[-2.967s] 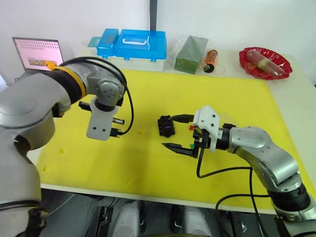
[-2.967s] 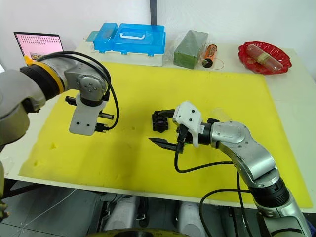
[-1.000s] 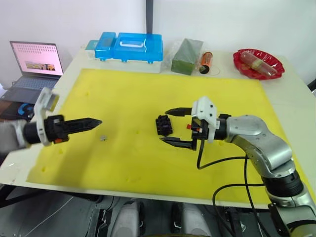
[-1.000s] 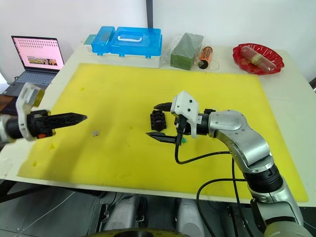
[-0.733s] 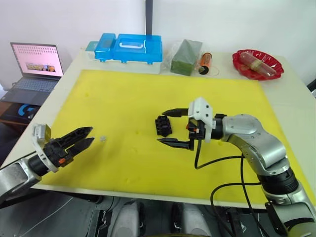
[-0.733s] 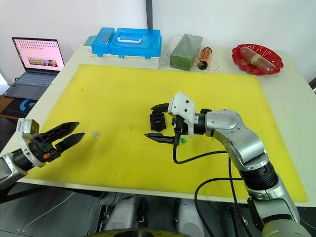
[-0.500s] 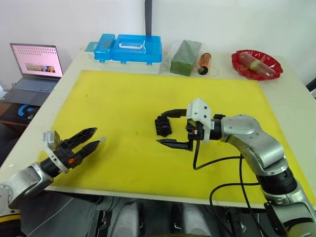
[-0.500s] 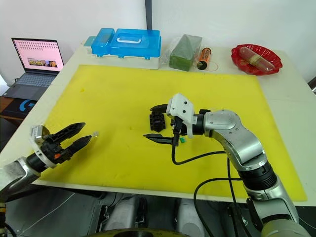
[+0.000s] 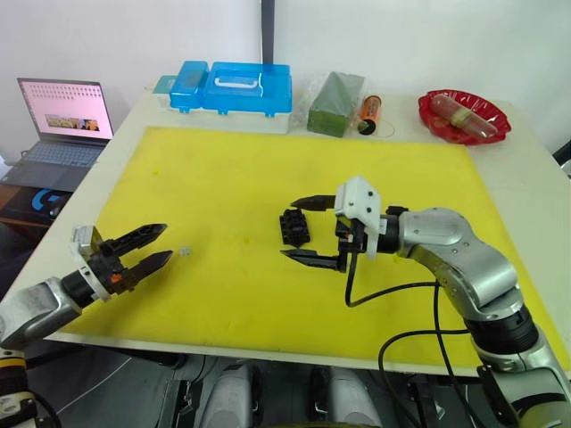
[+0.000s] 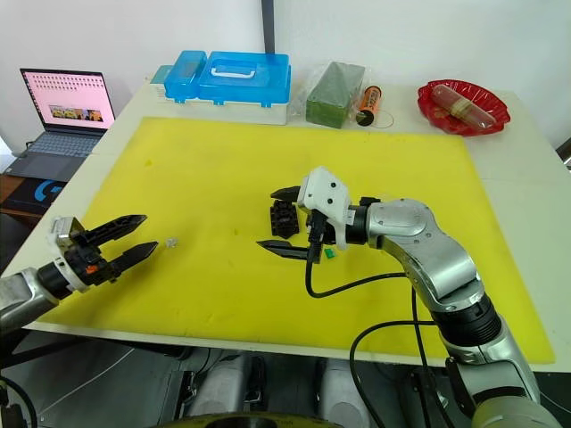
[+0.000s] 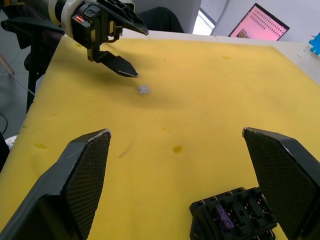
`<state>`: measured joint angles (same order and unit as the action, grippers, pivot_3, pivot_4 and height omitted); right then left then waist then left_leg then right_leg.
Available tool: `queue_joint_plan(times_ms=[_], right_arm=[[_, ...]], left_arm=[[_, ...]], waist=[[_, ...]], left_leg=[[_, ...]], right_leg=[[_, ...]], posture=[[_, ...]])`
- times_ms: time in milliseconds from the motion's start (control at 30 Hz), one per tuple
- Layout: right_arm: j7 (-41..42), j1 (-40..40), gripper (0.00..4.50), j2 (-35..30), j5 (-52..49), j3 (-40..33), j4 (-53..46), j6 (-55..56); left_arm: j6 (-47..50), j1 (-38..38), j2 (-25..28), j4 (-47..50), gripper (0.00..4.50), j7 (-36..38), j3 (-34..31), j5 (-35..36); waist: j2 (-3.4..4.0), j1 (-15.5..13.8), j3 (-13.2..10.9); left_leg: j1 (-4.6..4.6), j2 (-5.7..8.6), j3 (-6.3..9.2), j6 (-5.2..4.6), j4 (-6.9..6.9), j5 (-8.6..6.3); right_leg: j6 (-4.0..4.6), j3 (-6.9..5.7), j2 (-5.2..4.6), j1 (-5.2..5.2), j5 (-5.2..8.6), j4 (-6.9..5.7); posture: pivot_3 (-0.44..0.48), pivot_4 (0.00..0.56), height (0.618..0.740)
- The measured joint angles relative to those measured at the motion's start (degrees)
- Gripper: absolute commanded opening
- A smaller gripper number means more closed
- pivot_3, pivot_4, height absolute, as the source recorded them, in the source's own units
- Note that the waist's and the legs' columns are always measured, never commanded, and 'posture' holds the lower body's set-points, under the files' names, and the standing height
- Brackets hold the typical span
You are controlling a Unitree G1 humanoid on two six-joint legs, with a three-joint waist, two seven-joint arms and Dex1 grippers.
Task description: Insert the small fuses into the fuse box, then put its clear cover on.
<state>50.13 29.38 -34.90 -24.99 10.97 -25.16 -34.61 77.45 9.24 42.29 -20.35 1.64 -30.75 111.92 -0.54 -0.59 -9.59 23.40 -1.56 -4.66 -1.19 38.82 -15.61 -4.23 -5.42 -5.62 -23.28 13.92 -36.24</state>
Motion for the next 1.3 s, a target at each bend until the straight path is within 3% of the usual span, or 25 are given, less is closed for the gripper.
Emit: queue_joint_plan(times_ms=[433,867,1067,1300], right_arm=[[-0.72,-1.12,4.50,-0.59,-0.01,-0.72,-1.14,-0.48],[-0.64,-1.33,4.50,-1.28,-0.02,-0.77,-1.14,-0.44],[-0.63,-1.33,4.50,-1.32,-0.02,-0.77,-1.14,-0.44],[-0.62,-1.34,4.50,-1.48,-0.05,-0.77,-1.16,-0.44]], left_arm=[[0.52,-0.74,2.91,-2.43,4.45,2.28,2.97,-0.97],[1.45,-0.16,3.89,-3.18,4.45,11.13,2.95,-10.60],[1.76,2.35,3.82,-2.53,4.45,16.85,4.06,-19.03],[1.87,8.37,0.03,-3.71,4.45,18.00,4.66,-25.60]], waist=[[0.00,0.68,0.00],[0.01,1.29,0.00],[0.04,1.08,0.01],[0.11,-0.27,0.05]], left_leg=[[-0.01,0.09,-0.05,0.15,-0.48,0.08],[-0.02,0.08,-0.01,0.32,-0.70,0.18],[-0.02,0.08,0.01,0.45,-0.71,0.10],[-0.01,0.12,0.01,0.50,-0.71,0.08]], right_leg=[[0.17,0.04,-0.23,-0.21,0.03,0.12],[0.33,0.04,-0.25,-0.36,0.07,0.10],[0.54,0.03,-0.30,-0.60,0.17,0.11],[0.56,0.01,-0.40,-0.63,0.15,0.11]], posture=[[0.000,0.150,0.740],[0.000,0.150,0.740],[0.000,0.150,0.740],[0.000,0.150,0.740]])
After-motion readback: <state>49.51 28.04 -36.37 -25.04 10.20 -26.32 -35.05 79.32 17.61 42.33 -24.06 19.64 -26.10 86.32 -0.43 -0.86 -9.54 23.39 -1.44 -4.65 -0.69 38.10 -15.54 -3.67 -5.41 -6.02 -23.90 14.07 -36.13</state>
